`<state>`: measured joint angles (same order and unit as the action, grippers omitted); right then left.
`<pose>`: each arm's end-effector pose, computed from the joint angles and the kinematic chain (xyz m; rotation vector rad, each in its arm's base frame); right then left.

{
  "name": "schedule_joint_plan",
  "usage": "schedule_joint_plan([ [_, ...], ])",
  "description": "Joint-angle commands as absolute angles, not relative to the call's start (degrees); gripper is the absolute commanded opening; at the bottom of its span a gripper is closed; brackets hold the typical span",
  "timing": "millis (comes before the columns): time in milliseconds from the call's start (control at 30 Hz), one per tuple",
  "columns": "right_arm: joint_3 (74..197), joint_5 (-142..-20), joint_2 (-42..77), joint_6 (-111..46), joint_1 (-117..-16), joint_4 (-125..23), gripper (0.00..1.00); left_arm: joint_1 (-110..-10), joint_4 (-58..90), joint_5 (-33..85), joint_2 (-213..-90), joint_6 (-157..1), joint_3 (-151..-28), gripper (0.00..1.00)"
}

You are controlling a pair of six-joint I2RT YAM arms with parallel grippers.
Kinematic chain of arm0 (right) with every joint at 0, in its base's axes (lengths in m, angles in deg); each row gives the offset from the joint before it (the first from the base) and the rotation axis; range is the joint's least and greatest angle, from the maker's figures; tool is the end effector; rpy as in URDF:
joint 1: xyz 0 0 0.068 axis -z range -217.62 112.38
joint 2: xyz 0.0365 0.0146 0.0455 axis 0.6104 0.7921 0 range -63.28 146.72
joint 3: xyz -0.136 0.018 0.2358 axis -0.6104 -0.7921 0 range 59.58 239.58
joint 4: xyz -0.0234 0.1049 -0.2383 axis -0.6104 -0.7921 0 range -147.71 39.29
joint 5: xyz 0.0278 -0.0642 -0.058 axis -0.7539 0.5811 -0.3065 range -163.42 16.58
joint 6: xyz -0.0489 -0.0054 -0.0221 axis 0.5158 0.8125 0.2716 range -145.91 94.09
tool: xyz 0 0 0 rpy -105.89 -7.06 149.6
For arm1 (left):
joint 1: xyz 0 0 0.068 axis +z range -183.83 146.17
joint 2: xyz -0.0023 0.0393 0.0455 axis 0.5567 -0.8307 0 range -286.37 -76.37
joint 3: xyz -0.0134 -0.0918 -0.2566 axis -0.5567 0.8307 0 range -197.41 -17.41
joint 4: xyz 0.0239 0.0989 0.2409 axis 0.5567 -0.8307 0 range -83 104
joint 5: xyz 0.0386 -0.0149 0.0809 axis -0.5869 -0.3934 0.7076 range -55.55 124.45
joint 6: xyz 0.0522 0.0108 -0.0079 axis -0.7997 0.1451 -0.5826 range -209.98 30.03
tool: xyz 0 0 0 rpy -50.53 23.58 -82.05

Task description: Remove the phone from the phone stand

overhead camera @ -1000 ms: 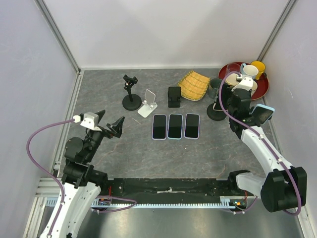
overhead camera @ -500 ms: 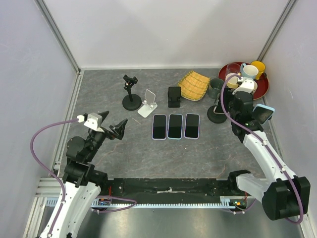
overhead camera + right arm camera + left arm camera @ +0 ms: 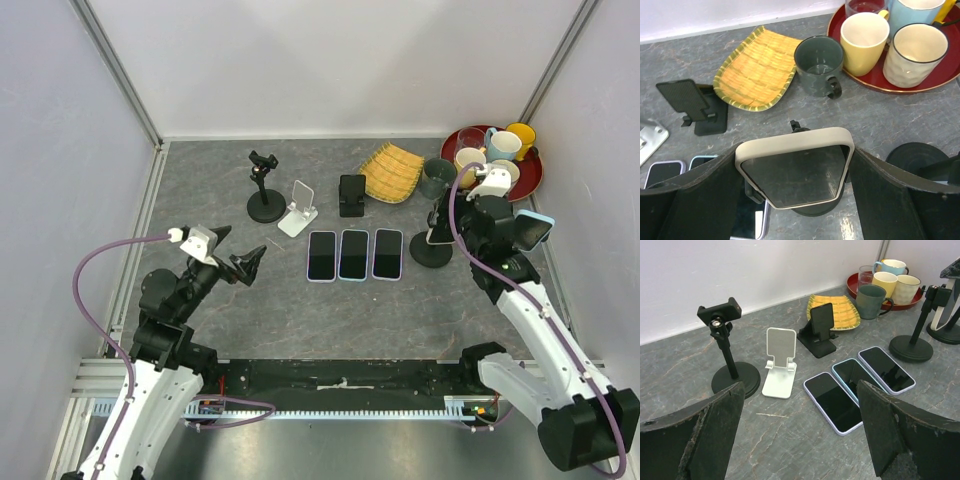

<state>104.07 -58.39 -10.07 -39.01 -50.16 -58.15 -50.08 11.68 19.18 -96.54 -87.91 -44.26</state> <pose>0.2140 0.0382 0.3168 0.1908 1.8335 0.0700 0.1093 -0.0415 0.3009 0.4002 1.4605 -0.4558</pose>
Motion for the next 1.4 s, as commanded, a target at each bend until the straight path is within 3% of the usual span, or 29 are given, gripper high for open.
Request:
schedule_joint_plan([
  [0, 108.5, -59.0, -15.5, -38.3, -52.3, -52.6, 0.0, -50.4, 15.4, 15.9, -97.5, -89.9, -44.2, 1.0],
  [467, 111.0, -71.8, -22.0, -37.9, -56.2, -61.2, 0.0, -51.1, 16.4, 9.8, -99.2, -91.9, -43.8, 1.0],
  [700, 112.7, -88.2, -20.7, -35.4, -58.9, -62.9, 0.0, -51.2, 16.6, 7.0, -100.7, -92.1, -43.9, 1.0],
  [1367, 107.5, -96.1, -6.7, -32.6, -85.3, -37.7, 0.03, -51.7, 16.2, 3.6, -103.4, -93.2, -44.0, 1.0],
])
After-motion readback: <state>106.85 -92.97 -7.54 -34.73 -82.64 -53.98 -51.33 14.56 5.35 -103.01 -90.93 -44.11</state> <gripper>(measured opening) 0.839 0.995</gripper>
